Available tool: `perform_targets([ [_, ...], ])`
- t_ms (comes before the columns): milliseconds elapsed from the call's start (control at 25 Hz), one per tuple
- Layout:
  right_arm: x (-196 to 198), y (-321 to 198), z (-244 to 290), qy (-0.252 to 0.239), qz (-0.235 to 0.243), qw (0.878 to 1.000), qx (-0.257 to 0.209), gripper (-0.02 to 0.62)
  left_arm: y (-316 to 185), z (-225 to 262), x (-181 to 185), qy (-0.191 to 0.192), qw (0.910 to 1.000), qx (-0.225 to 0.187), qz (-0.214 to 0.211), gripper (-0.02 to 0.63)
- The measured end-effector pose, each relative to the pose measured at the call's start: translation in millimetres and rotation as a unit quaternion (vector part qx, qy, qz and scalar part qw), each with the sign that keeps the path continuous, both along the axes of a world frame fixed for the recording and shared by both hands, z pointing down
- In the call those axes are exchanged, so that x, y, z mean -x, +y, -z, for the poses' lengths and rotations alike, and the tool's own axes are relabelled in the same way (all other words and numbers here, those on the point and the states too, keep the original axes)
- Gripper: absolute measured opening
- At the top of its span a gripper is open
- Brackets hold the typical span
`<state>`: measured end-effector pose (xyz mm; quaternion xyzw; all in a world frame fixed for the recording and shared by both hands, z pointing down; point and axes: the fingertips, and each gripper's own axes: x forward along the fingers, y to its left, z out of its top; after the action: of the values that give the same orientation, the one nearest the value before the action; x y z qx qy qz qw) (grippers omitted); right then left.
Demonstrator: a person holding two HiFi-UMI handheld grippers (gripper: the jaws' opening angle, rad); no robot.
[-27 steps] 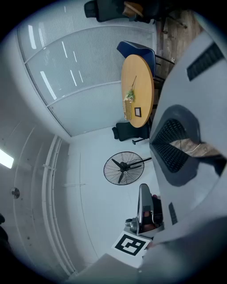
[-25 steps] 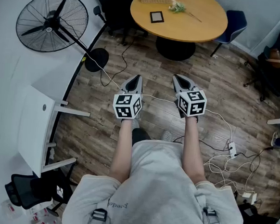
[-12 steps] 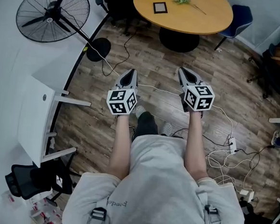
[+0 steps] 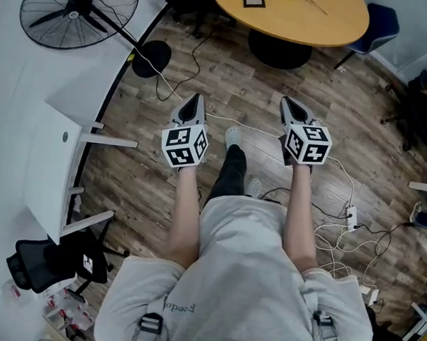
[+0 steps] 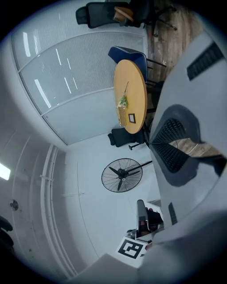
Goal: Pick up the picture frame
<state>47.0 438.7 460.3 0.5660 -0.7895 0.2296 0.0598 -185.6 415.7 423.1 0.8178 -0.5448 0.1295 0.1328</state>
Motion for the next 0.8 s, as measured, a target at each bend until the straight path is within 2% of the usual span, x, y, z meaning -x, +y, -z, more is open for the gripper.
perform_targets([
  [320, -9, -58, 9, 0.03, 0.002, 1.0, 0.003, 0.025, -71, 18, -28, -0.021, 0.9993, -0.029, -0.011, 0.028],
  [560, -25, -121, 30, 0.025, -0.03, 0.999, -0.015, 0.024, -140, 34, -44, -0.018, 0.9983, -0.041, -0.038, 0.028],
  [800, -19, -180, 33, 0.035, -0.031, 0.999, -0.01, 0.025, -205, 44, -41, 0.003, 0.9975, -0.05, -0.051, 0.026],
])
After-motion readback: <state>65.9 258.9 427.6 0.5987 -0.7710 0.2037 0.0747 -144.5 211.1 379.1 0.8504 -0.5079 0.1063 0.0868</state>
